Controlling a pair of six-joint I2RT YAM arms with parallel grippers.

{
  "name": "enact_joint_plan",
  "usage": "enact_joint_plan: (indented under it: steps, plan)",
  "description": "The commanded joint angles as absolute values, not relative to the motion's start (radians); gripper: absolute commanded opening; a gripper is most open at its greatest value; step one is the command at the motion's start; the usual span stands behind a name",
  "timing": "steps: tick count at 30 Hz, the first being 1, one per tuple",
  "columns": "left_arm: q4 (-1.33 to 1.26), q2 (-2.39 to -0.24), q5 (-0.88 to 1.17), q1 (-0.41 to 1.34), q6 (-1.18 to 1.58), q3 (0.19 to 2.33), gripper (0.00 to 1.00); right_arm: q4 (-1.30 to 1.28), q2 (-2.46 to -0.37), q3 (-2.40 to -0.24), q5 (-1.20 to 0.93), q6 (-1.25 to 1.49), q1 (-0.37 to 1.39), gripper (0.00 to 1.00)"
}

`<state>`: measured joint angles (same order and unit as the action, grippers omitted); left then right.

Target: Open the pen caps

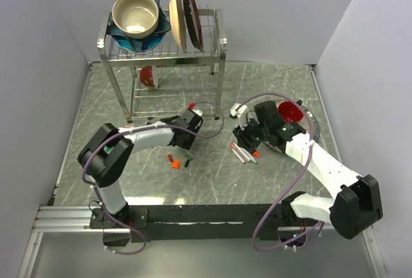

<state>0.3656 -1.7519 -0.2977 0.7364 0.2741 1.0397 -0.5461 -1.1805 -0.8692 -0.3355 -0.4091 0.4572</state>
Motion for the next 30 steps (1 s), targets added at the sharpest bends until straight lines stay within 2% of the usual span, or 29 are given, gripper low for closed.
enact_joint_plan:
  steps: [1, 10, 16, 30]
  plan:
    - [0.385, -1.787, -0.339, 0.752, 0.186, 1.117, 0.46, -0.548, -1.160, -0.896, -0.354, -0.413, 0.449, 0.48]
    - [0.373, -1.741, -0.363, 0.779, 0.163, 1.126, 0.47, -0.548, -1.172, -0.896, -0.350, -0.414, 0.449, 0.48]
    - [0.417, -1.804, -0.376, 0.778, 0.097, 1.216, 0.49, -0.548, -1.178, -0.896, -0.345, -0.416, 0.451, 0.49]
    - [0.446, -1.887, -0.239, 0.723, 0.081, 1.261, 0.45, -0.548, -1.173, -0.896, -0.348, -0.417, 0.443, 0.49]
